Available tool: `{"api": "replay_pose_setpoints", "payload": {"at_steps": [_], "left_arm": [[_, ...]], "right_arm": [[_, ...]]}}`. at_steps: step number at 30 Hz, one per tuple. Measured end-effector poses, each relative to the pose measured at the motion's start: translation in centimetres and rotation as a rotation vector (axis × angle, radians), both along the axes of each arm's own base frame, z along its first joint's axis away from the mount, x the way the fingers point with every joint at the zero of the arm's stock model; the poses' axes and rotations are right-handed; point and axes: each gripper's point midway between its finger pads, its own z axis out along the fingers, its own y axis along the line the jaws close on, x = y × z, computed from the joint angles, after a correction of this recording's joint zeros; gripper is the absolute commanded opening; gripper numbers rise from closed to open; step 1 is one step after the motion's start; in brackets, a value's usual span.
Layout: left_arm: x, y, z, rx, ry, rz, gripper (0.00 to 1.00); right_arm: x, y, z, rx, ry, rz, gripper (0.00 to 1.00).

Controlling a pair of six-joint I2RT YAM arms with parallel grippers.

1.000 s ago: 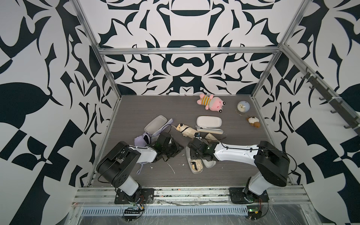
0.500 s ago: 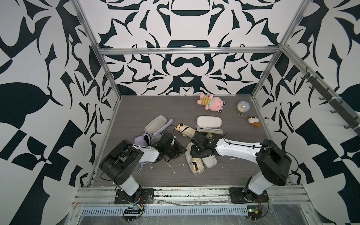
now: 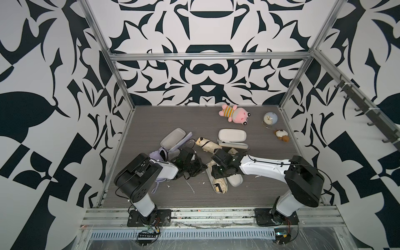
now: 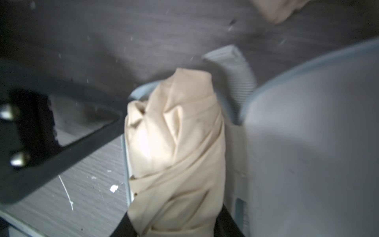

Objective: Put umbrellas into zippered umbrella sleeves
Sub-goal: Place the umbrella in the umbrella sleeve, then close the umbrella sleeve at the center of the board.

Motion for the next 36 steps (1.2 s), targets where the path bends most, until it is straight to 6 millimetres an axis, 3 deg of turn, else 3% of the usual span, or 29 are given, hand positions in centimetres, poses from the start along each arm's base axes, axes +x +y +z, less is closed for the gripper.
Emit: {"api": "replay_pose_setpoints", "payload": {"at_steps": [3,5,8,12,16,20,23,25,27,29,33,36], "left_arm": [[-0.2,-0.1,-0.1,0.008,0.010,-0.004,0.00],[-0.2,-0.1,-0.2,0.016,0.014,-0.002,0.00],[0.1,0.0,-0.2,0.030,0.016,0.002,0.00],[0.3,0.2,0.1,0.049,0.002,0.002,0.00],[0.4,0.4,0.1,0.072,-0.008,-0.009,0.00],[0.5,0.5,0.1,0.088,-0.019,-0.025,0.00],[0.9,0.8,0.1,0.104,-0.026,-0.033,0.00],[1.2,0.9,0.2,0.114,-0.031,-0.037,0.00],[1.3,1.0,0.3,0.121,-0.033,-0.041,0.00],[1.4,0.9,0.2,0.125,-0.030,-0.046,0.00],[1.7,0.6,0.2,0.123,-0.030,-0.057,0.00],[1.7,0.5,0.2,0.122,-0.031,-0.059,0.00]], "right_arm": [[-0.4,0.2,-0.3,-0.001,0.015,0.014,0.21],[-0.4,0.2,-0.6,-0.003,0.031,0.010,0.37],[-0.1,0.4,-0.4,-0.004,0.041,0.004,0.54],[-0.4,-0.1,0.2,-0.039,0.062,0.027,0.66],[0.1,-0.3,3.3,-0.019,0.058,0.047,0.75],[1.7,-1.3,7.8,0.036,0.011,0.036,0.76],[3.7,-4.1,11.2,0.118,-0.031,-0.038,0.76],[5.5,-7.2,12.6,0.188,-0.056,-0.129,0.77],[6.4,-9.6,12.3,0.248,-0.044,-0.203,0.79],[6.0,-10.4,10.5,0.278,0.010,-0.230,0.81],[3.4,-8.2,7.0,0.355,0.156,-0.182,0.81],[2.3,-6.3,6.9,0.398,0.186,-0.126,0.81]]}}
